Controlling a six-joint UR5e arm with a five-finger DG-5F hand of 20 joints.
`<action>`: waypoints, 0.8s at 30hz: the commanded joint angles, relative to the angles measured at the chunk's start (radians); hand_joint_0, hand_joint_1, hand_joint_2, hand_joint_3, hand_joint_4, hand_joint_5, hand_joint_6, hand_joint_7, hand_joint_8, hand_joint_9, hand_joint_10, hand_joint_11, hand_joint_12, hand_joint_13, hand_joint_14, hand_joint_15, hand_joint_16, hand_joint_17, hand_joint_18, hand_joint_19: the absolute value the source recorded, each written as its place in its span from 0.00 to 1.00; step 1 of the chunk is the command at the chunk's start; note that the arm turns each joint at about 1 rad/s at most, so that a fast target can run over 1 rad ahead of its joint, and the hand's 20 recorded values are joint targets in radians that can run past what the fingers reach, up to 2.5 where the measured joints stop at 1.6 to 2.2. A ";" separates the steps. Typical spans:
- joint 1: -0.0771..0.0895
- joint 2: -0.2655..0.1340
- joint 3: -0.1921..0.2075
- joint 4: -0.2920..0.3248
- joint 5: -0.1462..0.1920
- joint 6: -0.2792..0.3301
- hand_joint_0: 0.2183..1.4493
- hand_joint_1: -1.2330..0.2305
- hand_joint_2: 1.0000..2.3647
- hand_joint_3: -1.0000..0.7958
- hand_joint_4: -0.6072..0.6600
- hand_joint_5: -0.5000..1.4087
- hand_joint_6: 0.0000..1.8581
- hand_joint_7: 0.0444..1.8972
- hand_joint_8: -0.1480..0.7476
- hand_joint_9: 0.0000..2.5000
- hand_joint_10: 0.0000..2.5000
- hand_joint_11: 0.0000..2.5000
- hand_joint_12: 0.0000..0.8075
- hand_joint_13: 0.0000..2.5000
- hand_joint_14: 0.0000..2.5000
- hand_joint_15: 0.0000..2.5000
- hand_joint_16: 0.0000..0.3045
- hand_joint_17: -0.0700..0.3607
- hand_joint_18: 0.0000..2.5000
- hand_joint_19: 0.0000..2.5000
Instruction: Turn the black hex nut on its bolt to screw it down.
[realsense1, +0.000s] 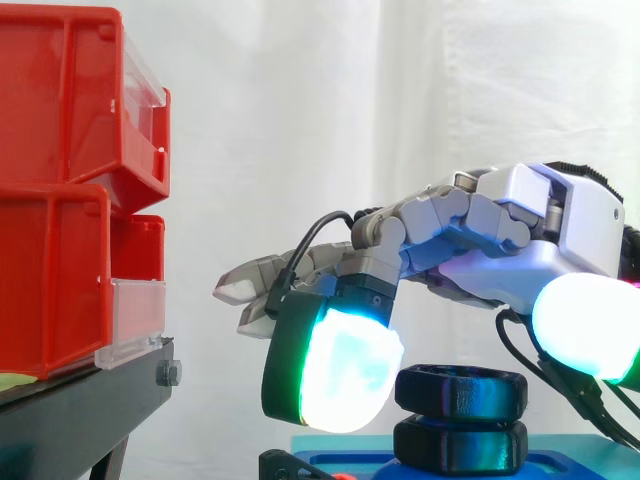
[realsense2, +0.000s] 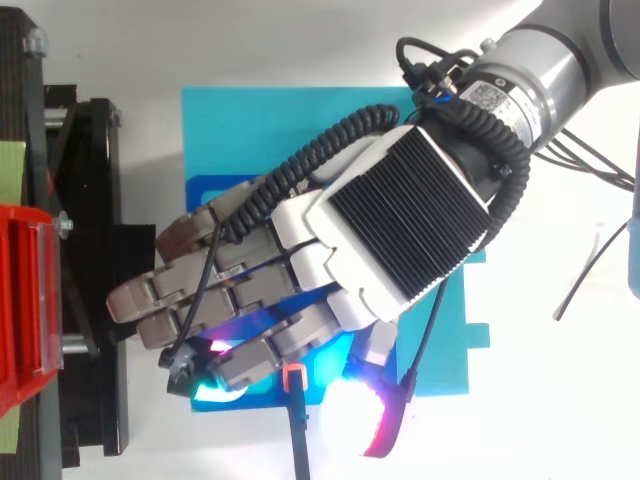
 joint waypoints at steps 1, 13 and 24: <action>-0.008 0.000 0.001 0.003 -0.012 0.000 0.23 0.64 0.00 0.28 0.74 0.21 0.39 0.40 0.54 0.24 0.00 0.07 0.44 0.23 0.00 0.07 0.19 0.46 0.23 0.24; -0.027 0.000 0.001 0.007 -0.032 0.000 0.23 0.63 0.00 0.28 0.74 0.21 0.39 0.40 0.54 0.24 0.00 0.07 0.44 0.23 0.00 0.07 0.19 0.46 0.23 0.24; -0.049 0.000 -0.001 0.017 -0.061 0.000 0.23 0.64 0.00 0.28 0.73 0.21 0.39 0.40 0.54 0.24 0.00 0.07 0.44 0.23 0.00 0.07 0.19 0.46 0.23 0.24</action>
